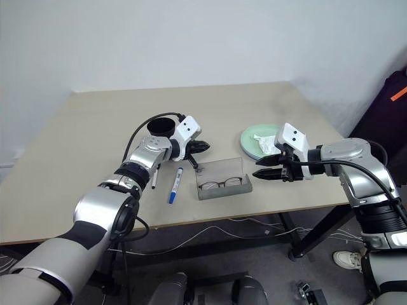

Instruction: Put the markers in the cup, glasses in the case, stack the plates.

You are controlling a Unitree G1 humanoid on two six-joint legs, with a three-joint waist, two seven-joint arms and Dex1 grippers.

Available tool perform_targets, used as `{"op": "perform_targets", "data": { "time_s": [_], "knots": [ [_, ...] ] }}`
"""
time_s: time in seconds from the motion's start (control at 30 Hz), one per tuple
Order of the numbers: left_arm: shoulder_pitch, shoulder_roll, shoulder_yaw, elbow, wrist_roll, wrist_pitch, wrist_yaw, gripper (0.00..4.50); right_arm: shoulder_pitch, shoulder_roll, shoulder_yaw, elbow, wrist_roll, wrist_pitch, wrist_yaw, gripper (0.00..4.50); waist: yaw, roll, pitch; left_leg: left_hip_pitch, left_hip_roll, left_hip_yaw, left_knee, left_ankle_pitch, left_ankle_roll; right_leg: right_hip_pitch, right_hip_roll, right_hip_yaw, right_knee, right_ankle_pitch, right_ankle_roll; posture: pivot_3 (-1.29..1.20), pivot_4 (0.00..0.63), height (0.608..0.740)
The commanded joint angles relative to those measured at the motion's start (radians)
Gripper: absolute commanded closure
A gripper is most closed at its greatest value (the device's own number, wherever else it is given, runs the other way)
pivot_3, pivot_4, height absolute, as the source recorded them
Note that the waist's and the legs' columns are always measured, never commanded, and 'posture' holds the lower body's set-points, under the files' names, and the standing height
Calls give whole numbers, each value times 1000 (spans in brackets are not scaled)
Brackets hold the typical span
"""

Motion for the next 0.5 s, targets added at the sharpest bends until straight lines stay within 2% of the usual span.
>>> {"op": "perform_targets", "data": {
  "time_s": [0.03, 0.3, 0.5],
  "knots": [
    [6, -4, -28, -11, 30, -26, -9, 4445, -28, -4, -15, -17, -8, -15, -5, 2549, 0, 0, 0, 0, 0, 0, 0, 0, 0, 0, 0, 0, 0, 0, 0, 0, 0, 716],
    [31, -5, -76, -19, 65, -29, -89, 4445, -27, 0, -14, -24, -7, -14, -11, 2549, 0, 0, 0, 0, 0, 0, 0, 0, 0, 0, 0, 0, 0, 0, 0, 0, 0, 716],
    [34, 1, -77, -50, 44, -26, -239, 4445, -26, 4, -13, -24, -9, -16, -16, 2549, 1, 0, 0, 0, 0, 0, 0, 0, 0, 0, 0, 0, 0, 0, 0, 0, 0, 716]
  ]
}}
